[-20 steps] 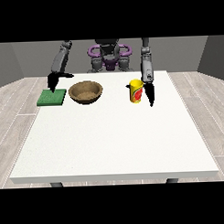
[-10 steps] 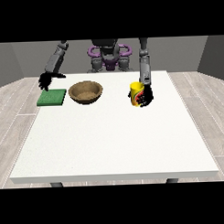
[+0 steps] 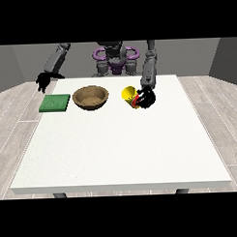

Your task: Pick the cup and pour the ball into the bowl, then pick the bowl and place it on the pad

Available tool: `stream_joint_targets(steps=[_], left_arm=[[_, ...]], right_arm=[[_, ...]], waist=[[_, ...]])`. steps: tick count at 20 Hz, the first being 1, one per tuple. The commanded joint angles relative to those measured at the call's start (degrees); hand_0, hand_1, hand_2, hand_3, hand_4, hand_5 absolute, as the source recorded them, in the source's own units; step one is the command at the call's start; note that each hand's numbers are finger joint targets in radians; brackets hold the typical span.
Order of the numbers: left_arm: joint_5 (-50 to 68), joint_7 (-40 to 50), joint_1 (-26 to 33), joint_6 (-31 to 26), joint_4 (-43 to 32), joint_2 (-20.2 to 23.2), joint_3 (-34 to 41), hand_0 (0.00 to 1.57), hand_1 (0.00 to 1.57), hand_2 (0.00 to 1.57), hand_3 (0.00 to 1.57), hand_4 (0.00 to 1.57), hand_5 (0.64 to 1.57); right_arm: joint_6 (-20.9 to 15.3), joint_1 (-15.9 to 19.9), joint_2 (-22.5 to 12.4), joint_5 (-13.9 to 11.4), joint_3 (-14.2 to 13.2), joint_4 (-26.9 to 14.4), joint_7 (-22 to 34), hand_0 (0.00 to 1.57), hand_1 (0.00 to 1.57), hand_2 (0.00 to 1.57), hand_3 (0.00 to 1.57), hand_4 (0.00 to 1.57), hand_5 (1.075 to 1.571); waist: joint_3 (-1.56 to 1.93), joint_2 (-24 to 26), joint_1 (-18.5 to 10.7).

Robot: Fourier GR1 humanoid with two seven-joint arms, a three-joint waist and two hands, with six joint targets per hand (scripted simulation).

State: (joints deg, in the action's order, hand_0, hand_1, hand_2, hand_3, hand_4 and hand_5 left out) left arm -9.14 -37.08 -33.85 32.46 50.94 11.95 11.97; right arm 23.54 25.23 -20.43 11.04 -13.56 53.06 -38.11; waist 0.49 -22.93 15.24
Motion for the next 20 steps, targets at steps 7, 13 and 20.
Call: stream_joint_targets(steps=[7, 13, 20], left_arm=[[-27.8, 20.2, -0.8, 12.4, -5.7, 1.2, -17.3, 1.44, 1.44, 1.57, 1.57, 1.2, 1.565], [-43.6, 36.9, -4.6, 8.5, -7.2, -3.1, -26.9, 1.41, 1.41, 1.57, 1.57, 1.14, 1.57], [-56.8, 48.5, -10.0, -4.5, -6.7, -6.5, -35.6, 1.27, 1.27, 1.57, 1.54, 0.88, 1.533]], right_arm=[[-2.2, 4.5, 1.9, -1.2, 0.4, -8.5, 3.4, 0.0, 0.0, 0.19, 0.24, 0.33, 1.548], [-2.4, 0.6, 1.1, -1.4, -1.6, -15.7, 0.2, 0.0, 0.0, 0.23, 0.21, 0.38, 1.549], [-2.8, -2.8, -1.9, -1.6, -3.6, -21.4, -1.2, 0.0, 0.0, 0.3, 0.22, 0.39, 1.543]], waist=[[-0.22, 10.3, -2.2], [-0.3, 17.5, -7.4], [-0.33, 23.9, -14.2]])
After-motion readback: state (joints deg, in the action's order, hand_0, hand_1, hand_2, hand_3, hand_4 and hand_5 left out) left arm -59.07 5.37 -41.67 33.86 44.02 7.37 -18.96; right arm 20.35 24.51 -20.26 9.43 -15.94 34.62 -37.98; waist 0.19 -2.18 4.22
